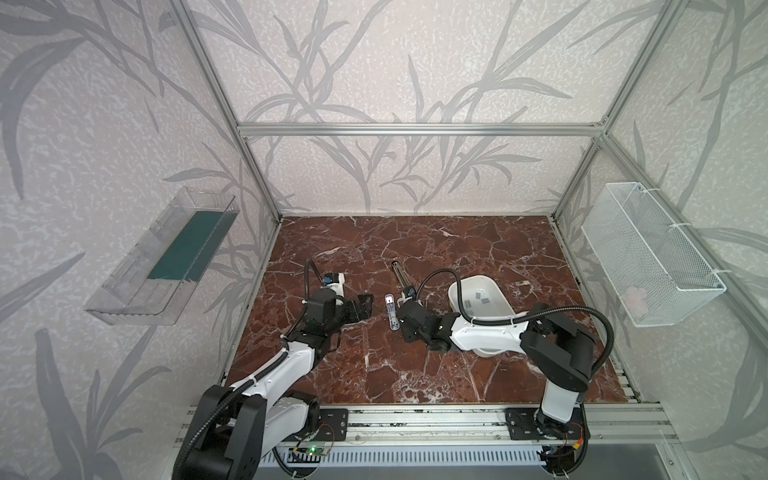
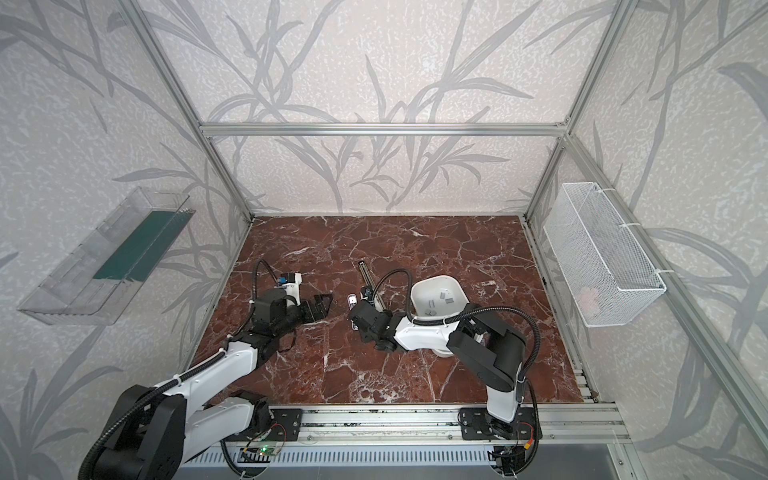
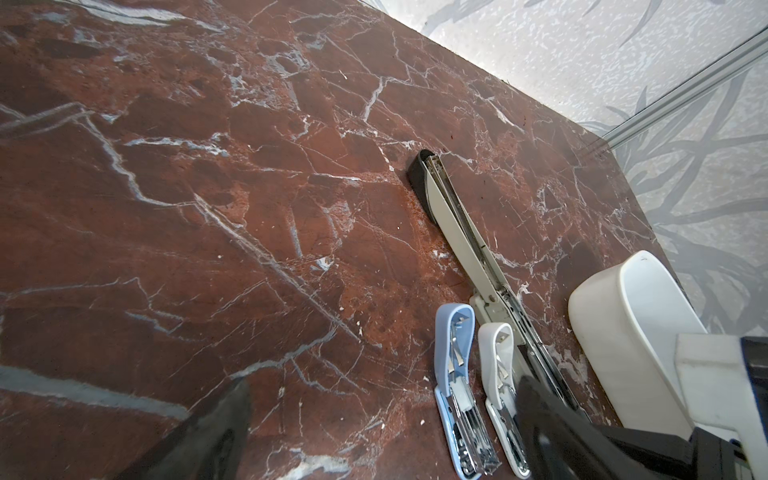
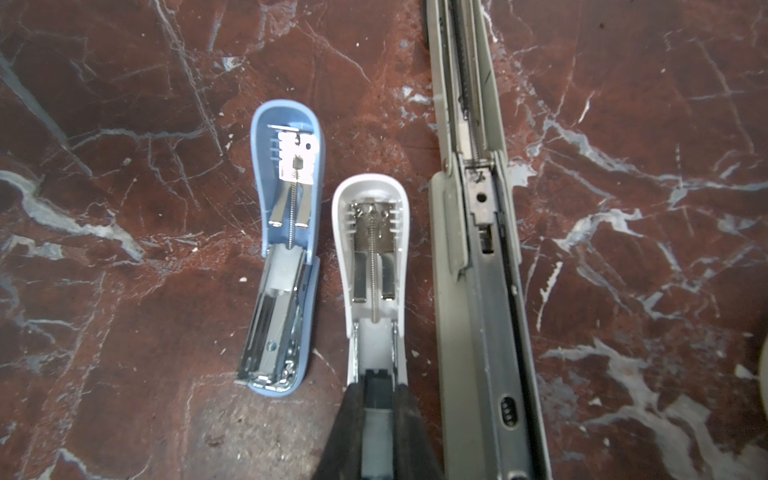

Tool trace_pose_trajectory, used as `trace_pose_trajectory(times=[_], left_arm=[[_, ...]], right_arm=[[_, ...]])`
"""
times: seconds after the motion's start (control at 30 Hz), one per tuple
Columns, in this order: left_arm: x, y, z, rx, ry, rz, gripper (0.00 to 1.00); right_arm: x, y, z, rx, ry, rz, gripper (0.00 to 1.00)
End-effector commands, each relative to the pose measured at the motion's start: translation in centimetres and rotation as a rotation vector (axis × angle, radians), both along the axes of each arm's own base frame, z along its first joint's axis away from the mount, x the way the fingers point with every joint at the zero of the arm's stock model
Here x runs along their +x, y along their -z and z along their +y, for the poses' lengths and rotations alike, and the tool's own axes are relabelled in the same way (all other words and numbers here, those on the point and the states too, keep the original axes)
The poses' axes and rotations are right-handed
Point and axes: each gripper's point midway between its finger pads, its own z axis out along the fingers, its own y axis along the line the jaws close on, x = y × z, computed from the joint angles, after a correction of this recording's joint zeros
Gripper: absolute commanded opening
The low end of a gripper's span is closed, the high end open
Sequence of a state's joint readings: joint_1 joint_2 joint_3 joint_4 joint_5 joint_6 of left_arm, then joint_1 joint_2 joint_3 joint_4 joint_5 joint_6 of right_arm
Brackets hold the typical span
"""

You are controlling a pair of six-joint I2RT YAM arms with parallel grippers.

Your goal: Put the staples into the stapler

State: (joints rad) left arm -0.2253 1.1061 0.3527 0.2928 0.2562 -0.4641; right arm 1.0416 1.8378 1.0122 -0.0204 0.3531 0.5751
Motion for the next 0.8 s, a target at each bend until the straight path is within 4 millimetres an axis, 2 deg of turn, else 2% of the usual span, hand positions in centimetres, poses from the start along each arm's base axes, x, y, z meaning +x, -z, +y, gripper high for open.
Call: trace_pose_trajectory(times=[0.0, 0.1, 0.3, 0.37, 0.53, 0.77], left_arm=[[0.0, -0.5, 0.0, 0.001, 0.002, -0.03, 0.99], [0.0, -0.5, 0.0, 0.0, 0.003, -0.031, 0.99], [0.0, -0.5, 0.0, 0.0, 0.002, -0.032, 0.99], [0.0, -0.5, 0.0, 0.0, 0.003, -0.032, 0.99], [0.0, -0.5, 0.0, 0.001, 0.002, -0.032, 0.99], [0.0, -0.6, 0.0, -0.001, 0.003, -0.034, 0.99]], right_arm=[[-0.6, 1.3, -0.1, -0.024, -0.012, 0.027, 0.1], [-0.6, 1.3, 0.0, -0.021, -0.011, 0.027, 0.15], [-0.5, 1.2, -0.1, -0.022, -0.009, 0.026, 0.17], [-0.5, 0.9, 0.0, -0.019, -0.011, 0.02, 0.22], [-0.3, -0.3, -0.1, -0.011, -0.013, -0.004, 0.31], [0.3, -2.8, -0.4, 0.013, -0.003, -0.071, 0.32]])
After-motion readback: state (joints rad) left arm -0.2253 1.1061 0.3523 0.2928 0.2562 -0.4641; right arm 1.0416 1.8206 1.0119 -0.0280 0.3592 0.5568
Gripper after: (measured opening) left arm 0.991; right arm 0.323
